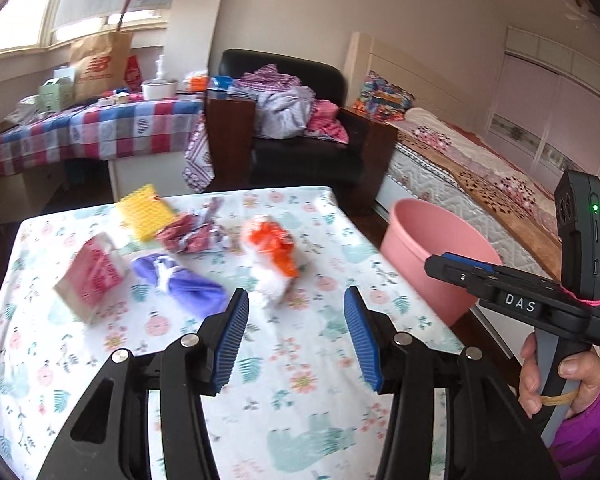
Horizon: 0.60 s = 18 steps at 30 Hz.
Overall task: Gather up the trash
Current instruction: 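Move both open tools back over the table, then grasp the pink-print paper bag with the left tool while the right grasps the orange-and-white plastic bag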
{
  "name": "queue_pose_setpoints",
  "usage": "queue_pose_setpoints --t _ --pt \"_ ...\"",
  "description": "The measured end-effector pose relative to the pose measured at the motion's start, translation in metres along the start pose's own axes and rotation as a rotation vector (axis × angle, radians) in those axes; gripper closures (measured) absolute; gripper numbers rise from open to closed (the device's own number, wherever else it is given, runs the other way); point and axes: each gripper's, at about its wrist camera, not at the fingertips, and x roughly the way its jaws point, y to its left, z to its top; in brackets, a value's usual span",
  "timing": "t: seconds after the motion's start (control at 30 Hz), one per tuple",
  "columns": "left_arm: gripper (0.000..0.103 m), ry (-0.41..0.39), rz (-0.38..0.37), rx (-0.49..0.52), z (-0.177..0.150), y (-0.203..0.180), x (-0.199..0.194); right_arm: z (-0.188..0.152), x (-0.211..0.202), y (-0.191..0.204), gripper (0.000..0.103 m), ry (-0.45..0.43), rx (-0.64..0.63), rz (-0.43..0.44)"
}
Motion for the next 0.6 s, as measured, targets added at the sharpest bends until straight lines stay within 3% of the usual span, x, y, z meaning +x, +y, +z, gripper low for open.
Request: queue_pose_setpoints --t 0.17,0.6 --pt "0.054 -0.007 0.047 -0.044 -0.005 0.031 -0.011 0.003 0.013 0.019 0.062 0.023 -0.025 0.021" --pt "0.054 -0.027 0.259 -0.142 -0.014 0.118 -0.031 0.0 0.056 0.052 0.062 0.086 -0.061 0.064"
